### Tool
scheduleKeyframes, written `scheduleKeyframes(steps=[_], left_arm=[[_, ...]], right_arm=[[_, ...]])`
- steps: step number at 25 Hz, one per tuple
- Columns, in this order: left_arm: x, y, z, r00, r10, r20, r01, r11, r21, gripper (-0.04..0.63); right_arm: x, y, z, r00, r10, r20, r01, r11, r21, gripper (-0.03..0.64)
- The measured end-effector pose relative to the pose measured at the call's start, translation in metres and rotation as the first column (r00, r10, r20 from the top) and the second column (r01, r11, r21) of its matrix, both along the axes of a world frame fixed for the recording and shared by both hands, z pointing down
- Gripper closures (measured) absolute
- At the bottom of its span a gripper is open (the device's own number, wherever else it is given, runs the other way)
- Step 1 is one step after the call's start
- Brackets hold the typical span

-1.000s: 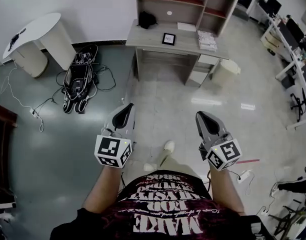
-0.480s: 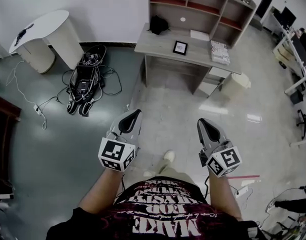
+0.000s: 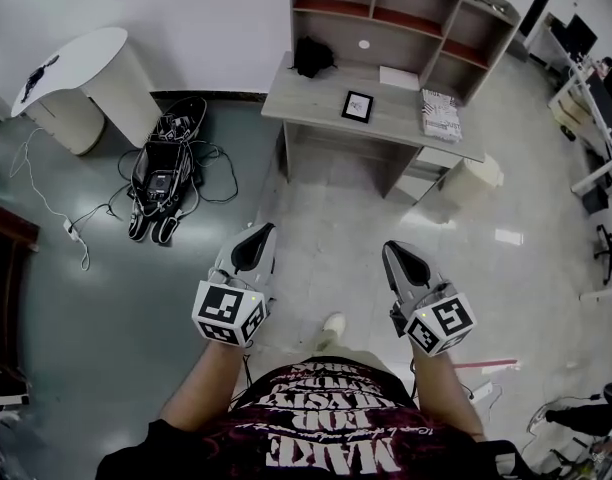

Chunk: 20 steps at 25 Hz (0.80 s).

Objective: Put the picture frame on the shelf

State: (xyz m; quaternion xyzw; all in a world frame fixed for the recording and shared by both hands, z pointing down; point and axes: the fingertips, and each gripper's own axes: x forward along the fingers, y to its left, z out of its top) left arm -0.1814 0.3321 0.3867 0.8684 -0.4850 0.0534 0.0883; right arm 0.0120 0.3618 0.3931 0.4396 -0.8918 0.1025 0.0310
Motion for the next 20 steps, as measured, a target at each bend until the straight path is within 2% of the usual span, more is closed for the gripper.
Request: scheduleKeyframes(steps=[13, 20], left_arm=[[0.054, -0.055, -0.024, 1.000, 0.005, -0.017, -0.004, 0.999, 0.051, 0.594], [0.066, -0.061, -0.026, 1.000, -0.019, -0.011, 0.019, 0.998, 0.058, 0.594]], right_arm=[[0.052, -0.047, -0.012, 0.999, -0.020, 0.028, 0.019, 0.999, 0.031, 0.589], [0.071, -0.065, -0.018, 0.999, -0.024, 0.039, 0.022, 0.998, 0.054, 0.589]])
